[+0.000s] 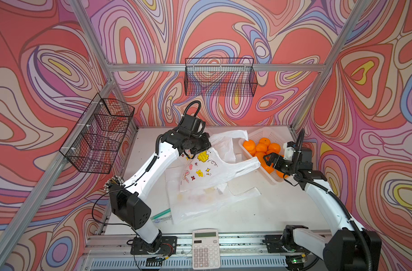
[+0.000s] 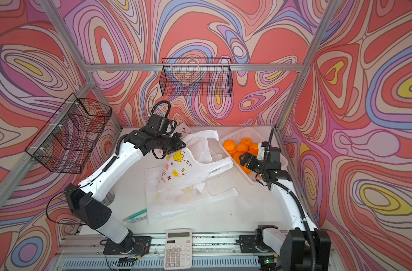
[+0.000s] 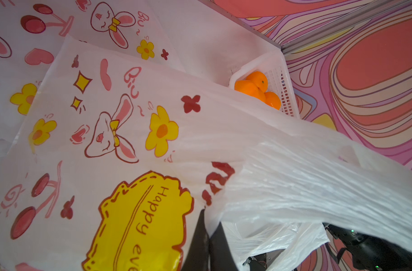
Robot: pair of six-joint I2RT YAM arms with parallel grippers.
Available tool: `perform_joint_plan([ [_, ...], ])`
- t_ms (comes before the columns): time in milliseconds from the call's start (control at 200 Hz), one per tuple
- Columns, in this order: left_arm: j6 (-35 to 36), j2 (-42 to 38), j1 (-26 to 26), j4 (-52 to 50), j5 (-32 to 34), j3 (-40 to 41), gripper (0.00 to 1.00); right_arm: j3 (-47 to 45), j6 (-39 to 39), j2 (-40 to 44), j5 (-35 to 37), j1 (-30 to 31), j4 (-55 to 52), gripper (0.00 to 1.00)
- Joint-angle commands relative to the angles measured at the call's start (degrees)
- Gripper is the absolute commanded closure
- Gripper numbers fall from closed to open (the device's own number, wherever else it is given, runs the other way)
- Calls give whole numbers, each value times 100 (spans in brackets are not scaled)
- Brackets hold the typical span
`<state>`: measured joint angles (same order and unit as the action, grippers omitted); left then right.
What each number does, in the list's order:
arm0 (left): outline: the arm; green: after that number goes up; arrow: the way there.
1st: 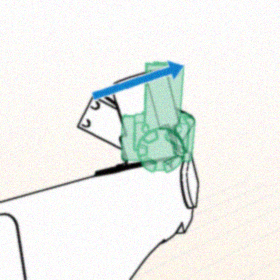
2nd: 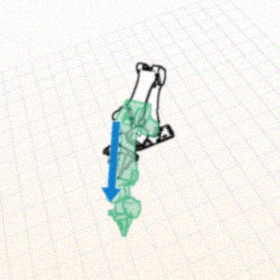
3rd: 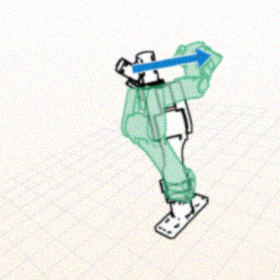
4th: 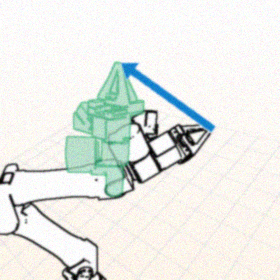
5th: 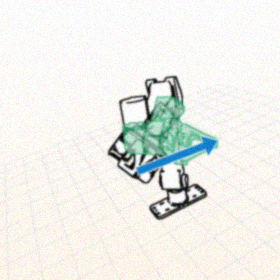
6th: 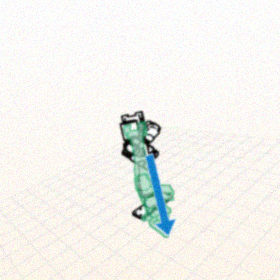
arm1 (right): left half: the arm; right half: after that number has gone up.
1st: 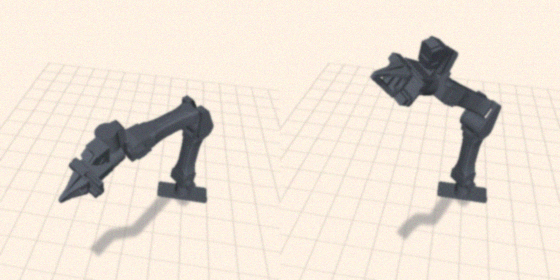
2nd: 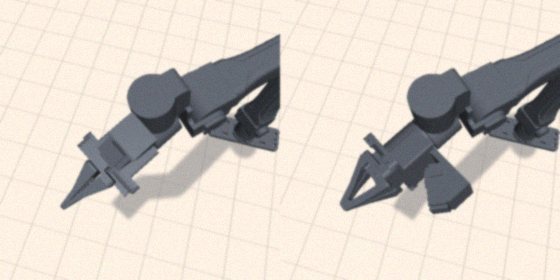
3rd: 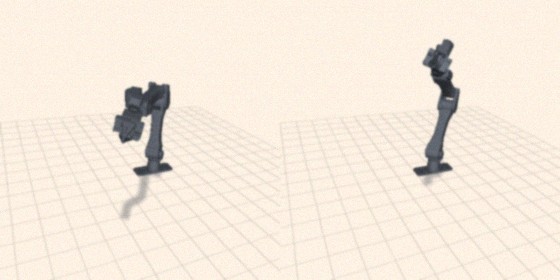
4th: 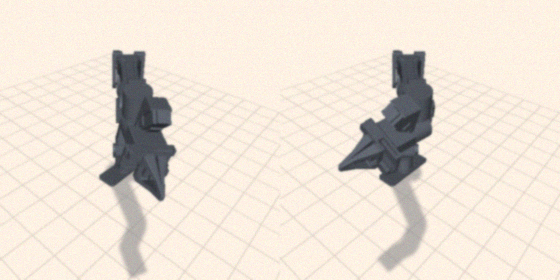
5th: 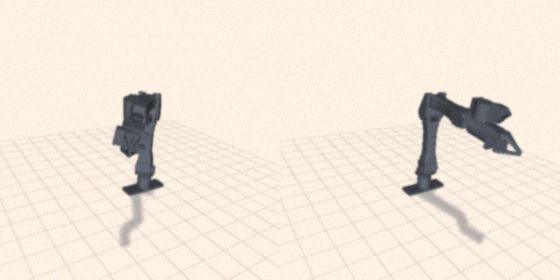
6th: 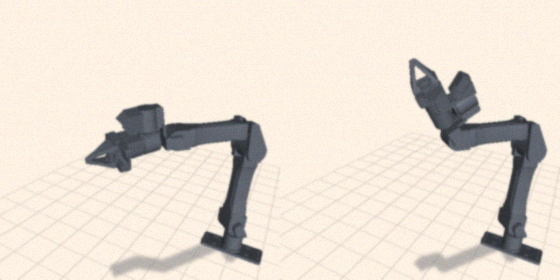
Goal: Place the oranges into plastic bags & tie knots
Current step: Move the basket to the center of the board, then pick up the orange from the basket.
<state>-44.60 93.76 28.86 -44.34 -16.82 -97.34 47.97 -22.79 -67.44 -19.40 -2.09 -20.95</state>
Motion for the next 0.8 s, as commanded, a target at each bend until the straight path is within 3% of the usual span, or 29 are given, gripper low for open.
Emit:
perform_joint_plan([
  [0, 6, -14, -21, 15, -76, 35, 98, 203, 39, -541, 177, 187, 544, 2],
  [215, 4, -33, -19, 22, -84, 79, 98, 348, -220, -1445, 311, 314, 1207, 3],
  [411, -5, -41, -16, 35, -89, 84, 99, 405, -339, -1865, 441, 402, 1234, 14],
  [586, -5, -48, -21, 51, -124, 83, 100, 329, -332, -1805, 569, 400, 1199, 31],
  [796, -14, -50, -21, 73, -190, 117, 100, 179, -193, -968, 533, 402, 1201, 39],
])
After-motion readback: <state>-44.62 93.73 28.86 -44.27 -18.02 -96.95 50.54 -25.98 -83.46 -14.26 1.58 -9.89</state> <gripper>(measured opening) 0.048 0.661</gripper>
